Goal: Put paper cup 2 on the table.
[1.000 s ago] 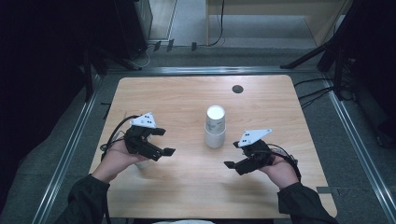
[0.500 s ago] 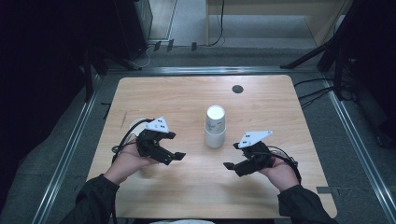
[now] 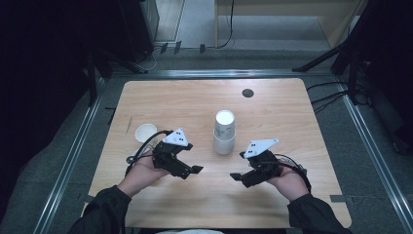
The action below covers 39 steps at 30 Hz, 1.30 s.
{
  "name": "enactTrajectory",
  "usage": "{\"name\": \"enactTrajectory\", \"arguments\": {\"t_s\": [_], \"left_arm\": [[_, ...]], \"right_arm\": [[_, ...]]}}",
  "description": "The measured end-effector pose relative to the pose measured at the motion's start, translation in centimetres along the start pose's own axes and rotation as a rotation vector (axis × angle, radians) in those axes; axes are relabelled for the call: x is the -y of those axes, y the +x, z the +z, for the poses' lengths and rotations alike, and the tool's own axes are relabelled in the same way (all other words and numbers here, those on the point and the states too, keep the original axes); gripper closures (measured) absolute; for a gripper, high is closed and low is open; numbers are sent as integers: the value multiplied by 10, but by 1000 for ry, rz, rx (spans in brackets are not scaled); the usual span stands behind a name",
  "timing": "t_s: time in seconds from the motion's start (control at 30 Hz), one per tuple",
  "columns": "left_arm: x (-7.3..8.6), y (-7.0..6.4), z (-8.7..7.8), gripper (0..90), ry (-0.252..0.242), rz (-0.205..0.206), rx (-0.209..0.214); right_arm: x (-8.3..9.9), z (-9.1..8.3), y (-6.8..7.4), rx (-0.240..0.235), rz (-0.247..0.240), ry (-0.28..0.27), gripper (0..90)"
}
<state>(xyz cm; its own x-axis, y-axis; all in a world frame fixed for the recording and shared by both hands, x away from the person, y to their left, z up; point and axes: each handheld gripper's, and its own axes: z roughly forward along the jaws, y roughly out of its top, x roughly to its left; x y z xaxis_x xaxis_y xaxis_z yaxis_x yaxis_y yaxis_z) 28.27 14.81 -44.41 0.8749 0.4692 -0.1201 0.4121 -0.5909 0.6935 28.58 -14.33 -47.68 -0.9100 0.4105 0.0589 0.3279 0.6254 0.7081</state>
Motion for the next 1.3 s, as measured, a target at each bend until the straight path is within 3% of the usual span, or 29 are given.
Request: {"name": "enactTrajectory", "arguments": {"t_s": [0.23,0.43,0.93,1.3], "left_arm": [[-1,-7,12,139,-17,-14,21],[2,-12,19,140,-37,-17,4],[14,-13,40,140,12,1,-28],[16,-11,43,140,26,2,-33]], "right_arm": [[0,1,2,-5,-4,6,211],[0,3,2,-10,-14,14,211],[-1,9,7,-31,-27,26,211],[-2,13,8,-36,-42,43,211]]}}
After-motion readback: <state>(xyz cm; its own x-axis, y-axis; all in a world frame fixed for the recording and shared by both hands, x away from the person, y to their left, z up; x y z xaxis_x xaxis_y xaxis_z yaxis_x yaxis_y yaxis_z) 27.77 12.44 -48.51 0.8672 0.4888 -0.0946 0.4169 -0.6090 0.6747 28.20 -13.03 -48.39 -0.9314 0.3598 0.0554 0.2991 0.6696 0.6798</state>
